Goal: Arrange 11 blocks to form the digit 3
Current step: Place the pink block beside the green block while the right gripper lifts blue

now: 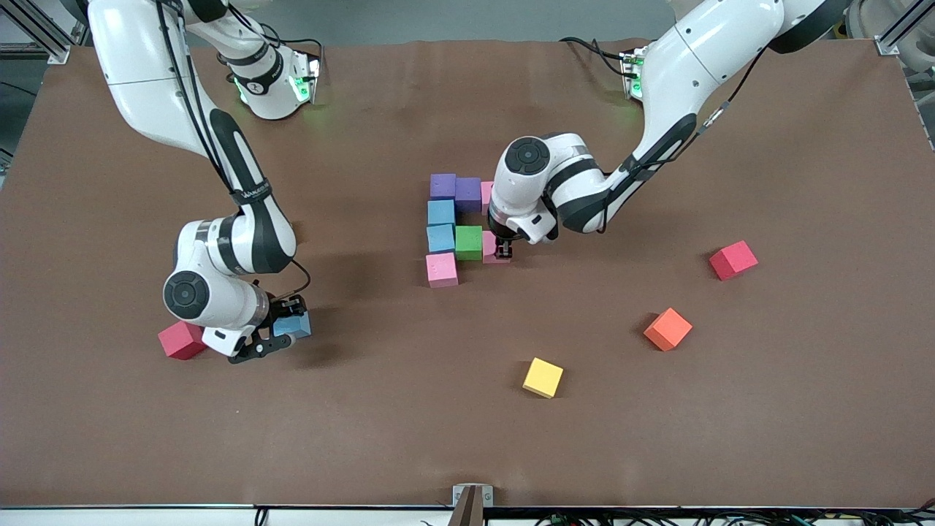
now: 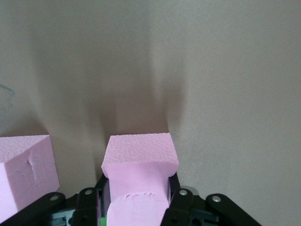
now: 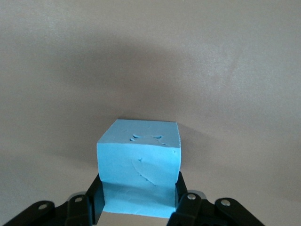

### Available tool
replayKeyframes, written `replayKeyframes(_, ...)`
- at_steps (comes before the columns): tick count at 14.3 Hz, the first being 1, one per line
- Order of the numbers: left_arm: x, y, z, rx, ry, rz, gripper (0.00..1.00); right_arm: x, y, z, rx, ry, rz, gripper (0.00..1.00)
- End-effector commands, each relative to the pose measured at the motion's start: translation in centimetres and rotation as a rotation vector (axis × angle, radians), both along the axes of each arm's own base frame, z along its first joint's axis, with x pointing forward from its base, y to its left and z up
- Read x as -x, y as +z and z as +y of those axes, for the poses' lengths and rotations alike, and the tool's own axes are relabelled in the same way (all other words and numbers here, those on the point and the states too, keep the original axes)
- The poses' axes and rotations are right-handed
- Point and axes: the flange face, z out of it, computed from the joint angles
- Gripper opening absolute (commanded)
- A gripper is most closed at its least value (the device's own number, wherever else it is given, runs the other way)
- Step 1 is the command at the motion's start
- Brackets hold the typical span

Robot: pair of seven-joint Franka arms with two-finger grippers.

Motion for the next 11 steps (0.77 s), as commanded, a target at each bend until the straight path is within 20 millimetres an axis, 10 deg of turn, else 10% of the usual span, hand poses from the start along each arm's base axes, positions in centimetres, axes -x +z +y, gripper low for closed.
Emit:
replayKeyframes(1, 1.0, -0.4, -1.0, 0.004, 0.062, -0.016, 0.18, 0.3, 0.6, 0.3, -0.017, 0.029, -0.010, 0.15)
replayKeyframes(4, 0.9, -0.3, -0.9, 0.004, 0.063, -0.018, 0.30, -0.3, 4.0, 4.2, -0.029, 0.045, 0.009, 0.15)
replayKeyframes(8, 0.8, -0.2, -0.8, 0.002, 0.054, -0.021, 1.00, -1.2, 8.9, 11.3, -0.022, -0.081, -0.014, 0.15)
replayKeyframes(11, 0.1, 0.7, -0.5, 0.000, 0.059, -0.038, 1.00, -1.0, 8.4, 17.3, -0.040, -0.179, -0.020, 0.16)
